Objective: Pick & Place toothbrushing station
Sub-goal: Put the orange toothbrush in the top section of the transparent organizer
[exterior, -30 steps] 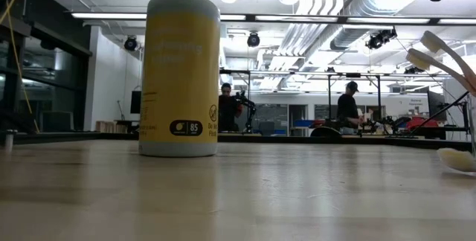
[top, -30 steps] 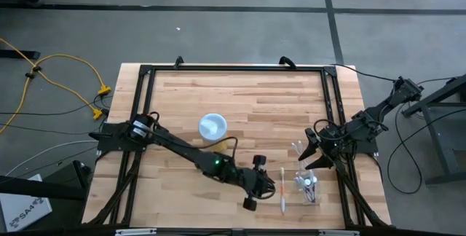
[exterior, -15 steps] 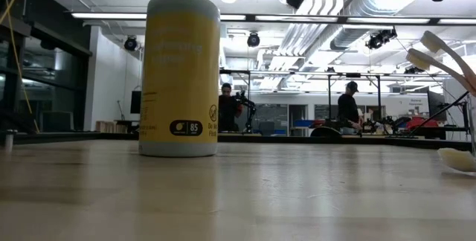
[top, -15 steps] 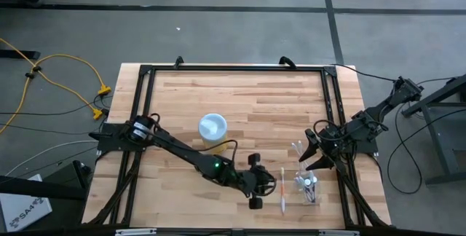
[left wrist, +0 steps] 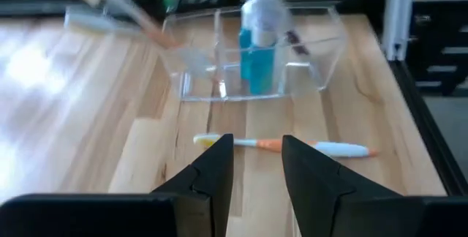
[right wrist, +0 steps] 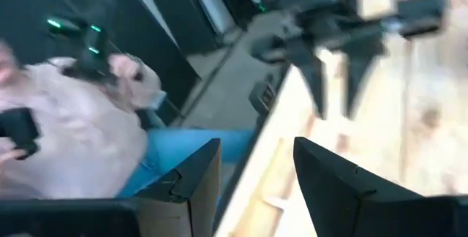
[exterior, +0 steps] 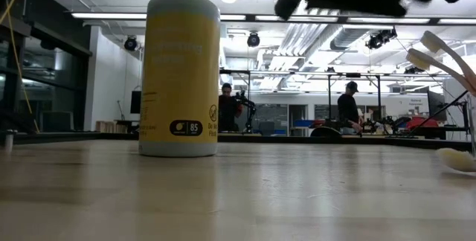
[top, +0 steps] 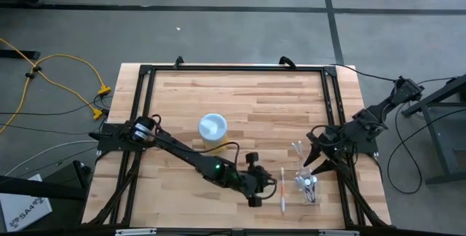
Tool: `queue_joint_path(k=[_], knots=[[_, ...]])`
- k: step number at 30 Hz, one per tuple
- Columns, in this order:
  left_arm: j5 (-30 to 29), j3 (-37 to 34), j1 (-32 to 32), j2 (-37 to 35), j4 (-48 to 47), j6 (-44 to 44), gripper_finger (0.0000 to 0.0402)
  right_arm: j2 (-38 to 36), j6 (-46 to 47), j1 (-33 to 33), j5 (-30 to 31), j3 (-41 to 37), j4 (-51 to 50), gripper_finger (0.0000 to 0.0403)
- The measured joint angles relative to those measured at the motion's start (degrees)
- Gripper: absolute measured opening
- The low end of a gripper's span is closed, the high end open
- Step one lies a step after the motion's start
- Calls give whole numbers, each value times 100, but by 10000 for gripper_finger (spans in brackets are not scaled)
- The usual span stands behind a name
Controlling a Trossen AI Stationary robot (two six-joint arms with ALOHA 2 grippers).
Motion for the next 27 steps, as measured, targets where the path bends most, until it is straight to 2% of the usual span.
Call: queue_joint_path(k=[7,13,18,27], knots=[[-110,17,-161,-446,-543,366,112,814,-599,2,-116,771,-438,164],[-687,9,-273,-614,-1511,-12,112,1831,-1161,-41,-105,1497,-985,164],[-769,4,-388,-621,-2137,-484,112,2626,-1289,-143,-357,2164,-1422,164],[-717,7,-595,-621,-2420,-672,112,3785,-1446,-355,-369,3255,-2290,164]])
